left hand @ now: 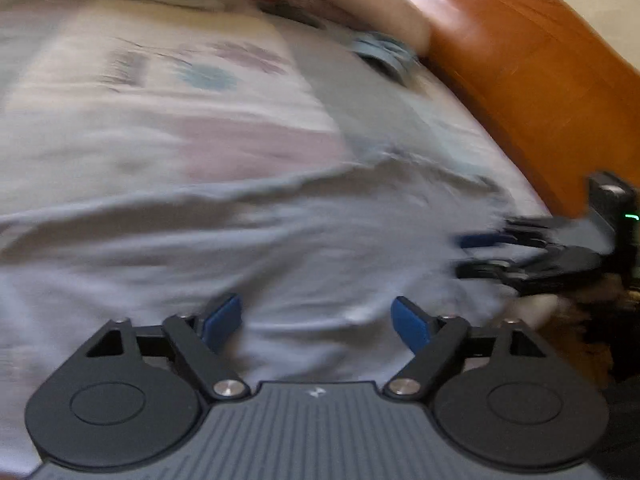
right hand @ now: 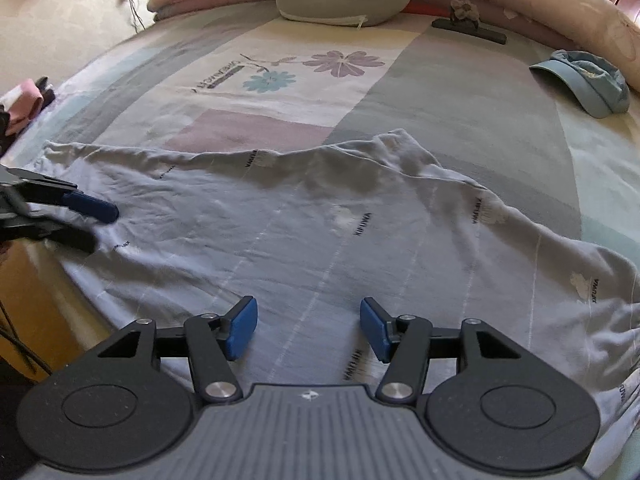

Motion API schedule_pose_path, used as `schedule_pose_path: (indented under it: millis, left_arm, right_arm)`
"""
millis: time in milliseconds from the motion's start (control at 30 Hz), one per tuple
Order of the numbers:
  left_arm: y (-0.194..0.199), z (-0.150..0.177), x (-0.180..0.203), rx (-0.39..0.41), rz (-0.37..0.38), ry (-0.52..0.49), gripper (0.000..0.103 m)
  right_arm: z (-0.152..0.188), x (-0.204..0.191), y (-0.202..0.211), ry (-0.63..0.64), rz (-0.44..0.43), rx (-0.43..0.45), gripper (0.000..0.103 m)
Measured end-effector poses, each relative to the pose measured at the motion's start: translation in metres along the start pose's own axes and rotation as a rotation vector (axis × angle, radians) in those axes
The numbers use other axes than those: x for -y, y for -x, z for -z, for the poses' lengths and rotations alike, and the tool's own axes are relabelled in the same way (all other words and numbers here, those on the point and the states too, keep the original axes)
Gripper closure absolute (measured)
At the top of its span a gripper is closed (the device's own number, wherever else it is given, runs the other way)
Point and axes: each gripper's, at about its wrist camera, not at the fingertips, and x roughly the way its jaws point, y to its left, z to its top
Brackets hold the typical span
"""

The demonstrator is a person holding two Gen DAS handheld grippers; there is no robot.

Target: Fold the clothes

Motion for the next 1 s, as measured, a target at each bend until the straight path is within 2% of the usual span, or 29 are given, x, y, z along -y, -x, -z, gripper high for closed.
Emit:
schedule_pose_path:
  millis: [100, 133, 167, 267, 400, 433, 500, 633, 733, 800, 900, 1000]
  left_arm:
    - [0.019, -0.003, -0.013, 0.043, -0.222, 0.047, 0.024]
    - [0.024, -0.006, -0.014, 0.055, -0.256, 0.07, 0.024]
    - [0.028, -0.008, -0.013, 0.066, -0.267, 0.091, 0.023]
    - [0.029, -0.009, 0.003, 0.083, -0.218, 0.101, 0.02]
    - [0.009, 0.006, 0.034, 0.018, -0.164, 0.044, 0.019]
    - [0.006, 0.013, 0.035, -0.002, -0.155, 0.061, 0.019]
    - [0.011, 0.027, 0.031, 0.015, -0.163, 0.098, 0.019]
    - [0.036, 0.042, 0.015, 0.029, -0.241, 0.205, 0.019]
    - [0.055, 0.037, 0.007, 0.036, -0.353, 0.213, 0.019]
    - [0.067, 0.03, 0.001, 0.076, -0.412, 0.197, 0.019]
    - [0.076, 0.02, -0.016, 0.126, -0.424, 0.187, 0.018]
    - [0.074, 0.023, -0.047, 0.115, -0.437, 0.214, 0.018]
  right_arm:
    - [0.008, 0.014, 0.006, -0.012, -0.013, 0.02, 0.04]
    - [0.011, 0.019, 0.008, -0.021, -0.019, 0.029, 0.04]
    - [0.012, 0.022, 0.009, -0.028, -0.028, 0.035, 0.04]
    - [0.013, 0.027, 0.014, -0.034, -0.052, 0.056, 0.038]
    - [0.011, 0.025, 0.017, 0.0, -0.081, 0.084, 0.036]
    - [0.01, 0.024, 0.017, 0.004, -0.097, 0.094, 0.036]
    - [0.009, 0.026, 0.017, 0.004, -0.127, 0.101, 0.034]
    - [0.008, 0.031, 0.012, -0.014, -0.142, 0.099, 0.034]
    - [0.004, 0.033, 0.008, -0.034, -0.149, 0.09, 0.028]
    - [-0.001, 0.031, 0.005, -0.051, -0.159, 0.088, 0.021]
    - [-0.011, 0.024, 0.0, -0.08, -0.2, 0.101, 0.017]
    - [-0.022, 0.008, -0.009, -0.098, -0.236, 0.109, 0.015]
